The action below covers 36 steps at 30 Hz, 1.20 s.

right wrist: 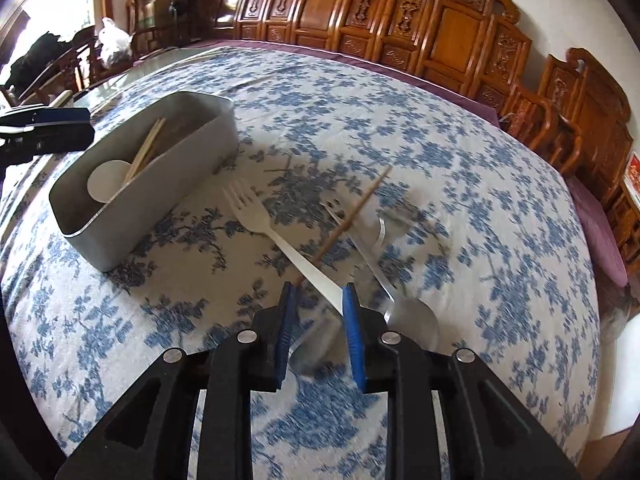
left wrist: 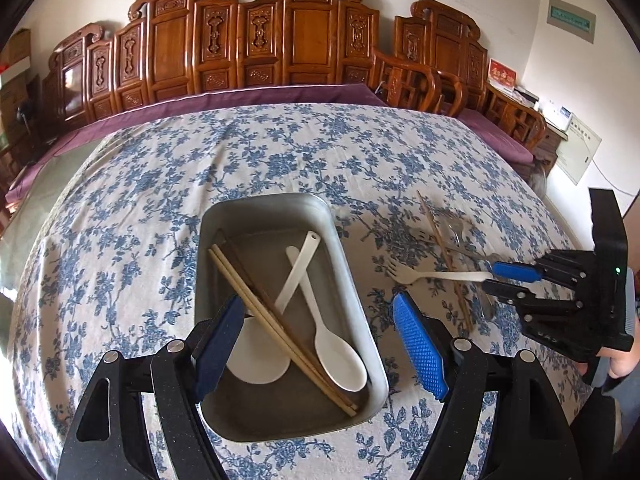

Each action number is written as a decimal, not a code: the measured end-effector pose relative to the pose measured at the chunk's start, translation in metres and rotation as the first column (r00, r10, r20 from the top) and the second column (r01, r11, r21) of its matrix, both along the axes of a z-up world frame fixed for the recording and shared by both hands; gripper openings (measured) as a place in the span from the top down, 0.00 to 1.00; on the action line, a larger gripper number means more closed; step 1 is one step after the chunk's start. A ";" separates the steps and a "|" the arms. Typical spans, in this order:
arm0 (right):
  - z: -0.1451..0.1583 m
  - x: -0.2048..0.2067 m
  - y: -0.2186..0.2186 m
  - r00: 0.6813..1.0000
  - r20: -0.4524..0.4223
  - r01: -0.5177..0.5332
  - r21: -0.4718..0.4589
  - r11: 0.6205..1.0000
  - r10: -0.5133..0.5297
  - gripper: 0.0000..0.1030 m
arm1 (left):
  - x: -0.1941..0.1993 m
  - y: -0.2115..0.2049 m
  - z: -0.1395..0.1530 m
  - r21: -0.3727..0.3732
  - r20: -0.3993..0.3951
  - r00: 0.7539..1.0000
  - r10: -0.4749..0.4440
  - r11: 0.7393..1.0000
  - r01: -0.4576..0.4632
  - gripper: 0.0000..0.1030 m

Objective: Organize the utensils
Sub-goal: 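Move the right tool back to the pile and grasp the white plastic fork, then grasp another wooden chopstick with the left tool while the right tool holds the fork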

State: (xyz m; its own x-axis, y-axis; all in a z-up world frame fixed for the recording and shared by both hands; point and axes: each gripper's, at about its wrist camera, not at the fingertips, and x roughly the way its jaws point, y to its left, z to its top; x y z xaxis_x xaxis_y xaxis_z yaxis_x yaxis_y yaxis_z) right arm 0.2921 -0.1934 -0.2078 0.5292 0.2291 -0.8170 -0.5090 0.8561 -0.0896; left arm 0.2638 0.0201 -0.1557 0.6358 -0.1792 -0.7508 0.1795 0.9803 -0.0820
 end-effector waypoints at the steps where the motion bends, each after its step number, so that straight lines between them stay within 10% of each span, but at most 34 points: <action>1: -0.001 0.004 0.005 1.000 -0.010 -0.010 0.002 1.000 0.010 0.74 | 0.000 -0.002 -0.001 0.001 -0.002 1.000 -0.003 1.000 0.003 0.29; 15: -0.030 0.057 0.039 0.982 -0.155 -0.109 -0.022 0.994 0.104 0.74 | -0.003 -0.015 -0.006 0.018 -0.008 1.000 -0.026 0.999 0.026 0.29; 22: -0.027 0.051 0.041 0.977 -0.159 -0.147 -0.017 0.989 0.142 0.92 | -0.005 -0.024 -0.008 0.019 -0.016 0.999 -0.041 0.999 0.041 0.29; 36: 0.001 0.014 -0.040 0.996 -0.033 0.085 0.124 0.989 -0.081 0.92 | -0.008 -0.062 -0.006 0.033 0.011 0.996 -0.086 0.996 0.086 0.29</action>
State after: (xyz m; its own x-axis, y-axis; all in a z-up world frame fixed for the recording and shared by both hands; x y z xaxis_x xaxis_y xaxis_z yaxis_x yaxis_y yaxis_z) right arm 0.3059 -0.2337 -0.2070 0.5283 0.2864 -0.7993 -0.4366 0.8990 0.0335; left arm 0.2556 -0.0423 -0.1613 0.6281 -0.2094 -0.7494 0.2642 0.9633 -0.0478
